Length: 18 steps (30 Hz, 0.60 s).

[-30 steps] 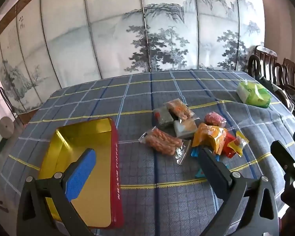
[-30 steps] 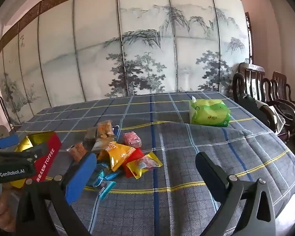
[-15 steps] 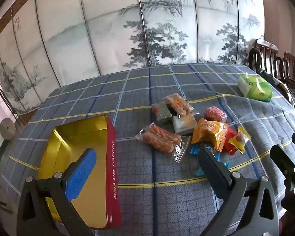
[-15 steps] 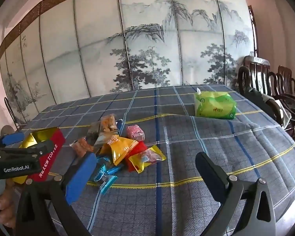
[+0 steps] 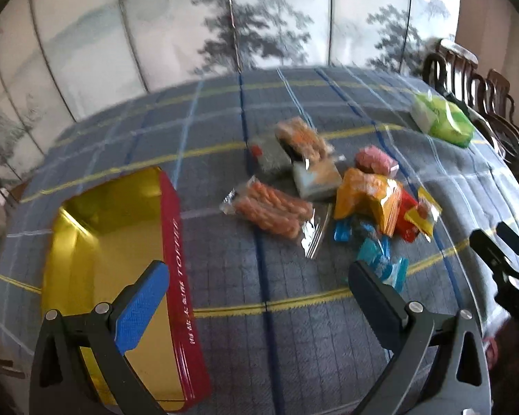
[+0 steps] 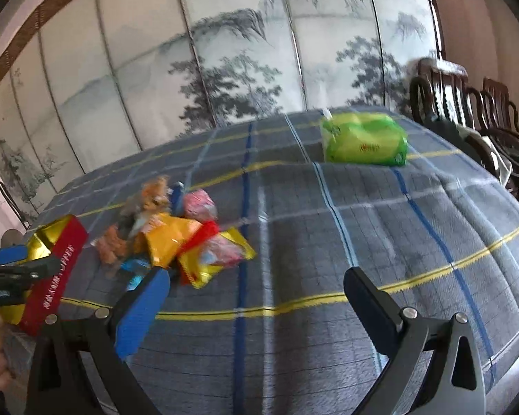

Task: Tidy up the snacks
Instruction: 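Move the left tool toward the clear bag of orange snacks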

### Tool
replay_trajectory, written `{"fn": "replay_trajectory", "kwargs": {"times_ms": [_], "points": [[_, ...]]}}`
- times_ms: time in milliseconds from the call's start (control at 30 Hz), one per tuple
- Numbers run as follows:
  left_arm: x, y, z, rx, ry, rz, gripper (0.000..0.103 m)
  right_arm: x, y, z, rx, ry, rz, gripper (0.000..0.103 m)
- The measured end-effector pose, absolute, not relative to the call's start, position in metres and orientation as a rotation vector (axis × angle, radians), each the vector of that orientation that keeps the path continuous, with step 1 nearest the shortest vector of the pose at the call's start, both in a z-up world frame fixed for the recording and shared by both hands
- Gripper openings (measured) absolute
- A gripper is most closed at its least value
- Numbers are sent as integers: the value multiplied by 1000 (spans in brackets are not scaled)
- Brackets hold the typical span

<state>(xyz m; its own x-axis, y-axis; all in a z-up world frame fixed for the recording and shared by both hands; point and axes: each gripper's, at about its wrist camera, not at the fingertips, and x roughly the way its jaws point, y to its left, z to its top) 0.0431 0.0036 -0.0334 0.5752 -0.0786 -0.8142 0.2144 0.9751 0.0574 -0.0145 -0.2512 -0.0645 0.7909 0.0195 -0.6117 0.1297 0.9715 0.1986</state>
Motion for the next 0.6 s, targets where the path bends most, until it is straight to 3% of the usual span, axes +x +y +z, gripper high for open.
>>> {"fn": "replay_trajectory", "kwargs": {"times_ms": [600], "points": [[119,6,-61,-214,1243,-165,100,6,-266,-83,268,709,-22,103]]}}
